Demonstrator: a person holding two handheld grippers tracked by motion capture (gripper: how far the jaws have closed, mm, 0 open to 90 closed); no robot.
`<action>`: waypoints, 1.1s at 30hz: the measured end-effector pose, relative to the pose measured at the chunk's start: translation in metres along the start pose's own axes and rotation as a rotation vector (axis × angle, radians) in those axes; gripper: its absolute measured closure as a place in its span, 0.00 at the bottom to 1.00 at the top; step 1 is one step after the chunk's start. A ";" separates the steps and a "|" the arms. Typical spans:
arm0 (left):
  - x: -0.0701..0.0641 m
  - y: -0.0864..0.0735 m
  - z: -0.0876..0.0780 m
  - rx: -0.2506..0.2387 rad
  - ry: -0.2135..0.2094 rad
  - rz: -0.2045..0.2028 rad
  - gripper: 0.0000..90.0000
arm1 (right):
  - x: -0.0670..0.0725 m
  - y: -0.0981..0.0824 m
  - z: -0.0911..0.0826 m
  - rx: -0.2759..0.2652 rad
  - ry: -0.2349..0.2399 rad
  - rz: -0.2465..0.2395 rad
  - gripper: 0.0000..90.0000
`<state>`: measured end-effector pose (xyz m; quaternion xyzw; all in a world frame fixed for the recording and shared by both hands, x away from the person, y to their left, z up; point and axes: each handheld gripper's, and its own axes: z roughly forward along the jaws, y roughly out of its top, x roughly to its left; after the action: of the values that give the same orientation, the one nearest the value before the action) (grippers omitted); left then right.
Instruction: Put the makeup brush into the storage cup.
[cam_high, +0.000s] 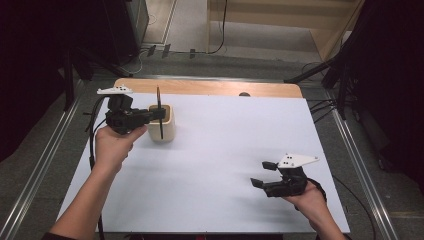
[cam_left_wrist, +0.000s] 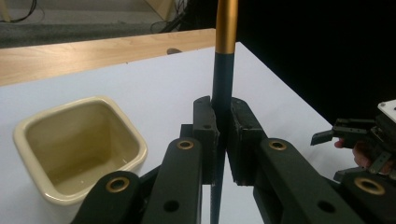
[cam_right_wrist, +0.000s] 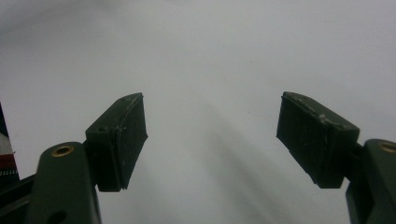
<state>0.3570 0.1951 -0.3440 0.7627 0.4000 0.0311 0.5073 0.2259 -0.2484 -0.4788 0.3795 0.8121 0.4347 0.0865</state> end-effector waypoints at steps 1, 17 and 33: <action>0.001 0.001 -0.001 -0.009 0.003 -0.003 0.93 | 0.000 0.000 0.000 0.000 0.000 0.001 0.28; 0.014 0.022 -0.006 -0.079 0.124 0.021 0.93 | 0.000 0.000 0.000 -0.002 0.003 0.002 0.28; 0.024 0.026 0.006 -0.143 0.198 0.054 0.93 | 0.002 0.001 0.002 -0.002 0.012 -0.007 0.28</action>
<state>0.3914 0.2017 -0.3350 0.7282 0.4244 0.1483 0.5173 0.2262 -0.2454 -0.4786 0.3739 0.8136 0.4374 0.0835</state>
